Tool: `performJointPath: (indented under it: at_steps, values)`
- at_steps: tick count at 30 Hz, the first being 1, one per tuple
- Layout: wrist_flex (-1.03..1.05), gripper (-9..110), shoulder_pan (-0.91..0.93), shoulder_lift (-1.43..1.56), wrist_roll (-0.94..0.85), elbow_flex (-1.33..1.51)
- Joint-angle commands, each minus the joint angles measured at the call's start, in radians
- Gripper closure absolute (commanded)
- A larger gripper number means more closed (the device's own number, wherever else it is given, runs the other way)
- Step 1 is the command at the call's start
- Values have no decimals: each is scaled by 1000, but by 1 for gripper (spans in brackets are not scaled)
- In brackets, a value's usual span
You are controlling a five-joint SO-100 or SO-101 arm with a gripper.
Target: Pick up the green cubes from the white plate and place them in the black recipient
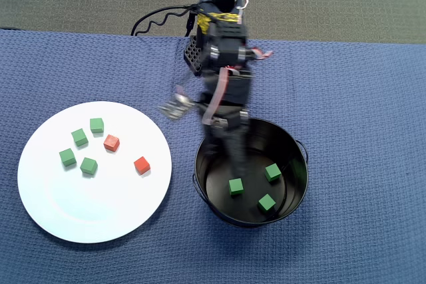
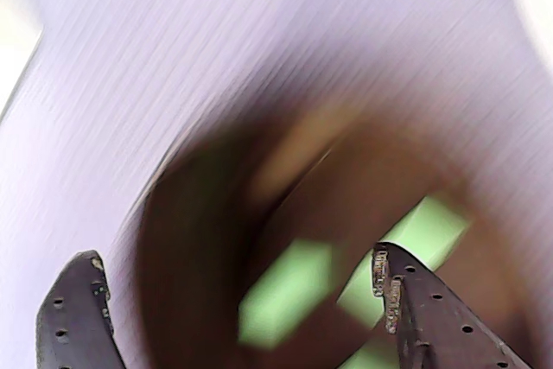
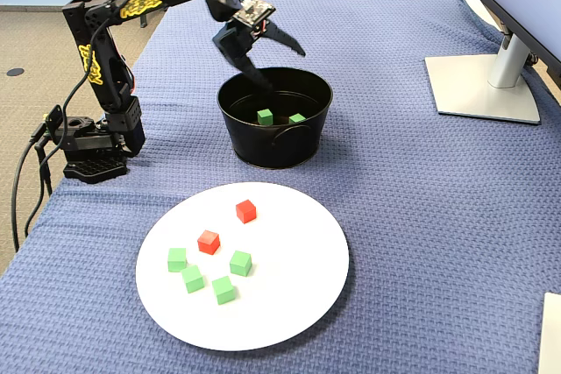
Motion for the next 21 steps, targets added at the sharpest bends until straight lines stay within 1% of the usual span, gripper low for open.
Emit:
performJointPath:
  at_steps: [1,4,8,16,21]
  values:
    - [-61,68,222,2,-275,-52]
    - [-219,69,348,-12,-449,40]
    - [-397,68,462,-35,-653,183]
    - [-563,70,588,-129,-940,345]
    - [-618,72,626,-183,-1040,348]
